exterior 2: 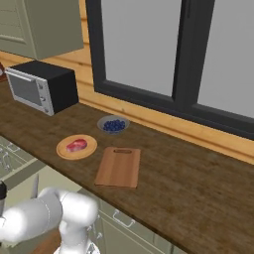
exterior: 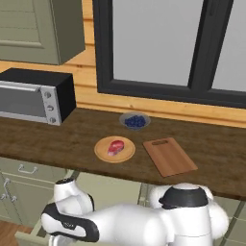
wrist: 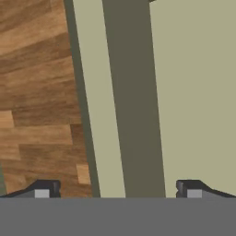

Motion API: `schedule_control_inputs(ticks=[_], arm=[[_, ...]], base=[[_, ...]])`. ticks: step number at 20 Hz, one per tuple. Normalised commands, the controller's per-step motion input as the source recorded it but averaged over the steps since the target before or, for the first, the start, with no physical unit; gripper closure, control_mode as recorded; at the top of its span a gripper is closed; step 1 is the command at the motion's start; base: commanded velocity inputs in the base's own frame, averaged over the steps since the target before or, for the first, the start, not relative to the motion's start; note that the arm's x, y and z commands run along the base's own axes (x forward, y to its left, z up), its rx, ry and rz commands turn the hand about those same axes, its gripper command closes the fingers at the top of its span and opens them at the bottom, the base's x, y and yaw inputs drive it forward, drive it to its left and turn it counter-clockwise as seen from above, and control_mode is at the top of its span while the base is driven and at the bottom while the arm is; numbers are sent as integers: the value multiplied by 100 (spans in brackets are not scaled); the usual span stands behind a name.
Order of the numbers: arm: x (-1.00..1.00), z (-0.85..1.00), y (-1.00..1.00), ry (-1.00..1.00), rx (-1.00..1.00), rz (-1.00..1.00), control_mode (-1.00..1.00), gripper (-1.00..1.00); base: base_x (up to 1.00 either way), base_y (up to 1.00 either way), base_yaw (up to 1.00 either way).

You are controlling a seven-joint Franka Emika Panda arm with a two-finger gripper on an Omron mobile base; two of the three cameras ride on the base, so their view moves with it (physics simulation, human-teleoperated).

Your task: Pick up the knife from the drawer and place it on the cutting board. Then place the meat from the plate to the cutting board.

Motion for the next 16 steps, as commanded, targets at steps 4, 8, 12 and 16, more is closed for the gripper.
schedule_control_inputs(ticks=[4,8,12,16], arm=[[0,100,-49,0,0,-2,-100,-100],[1,70,-45,0,-4,-5,-100,-100],[28,0,-28,-5,-13,-15,-100,-100],[55,0,-15,-2,-15,-25,-100,-100]], base=[[0,0,0],[0,0,0],[0,0,0],[0,0,0]])
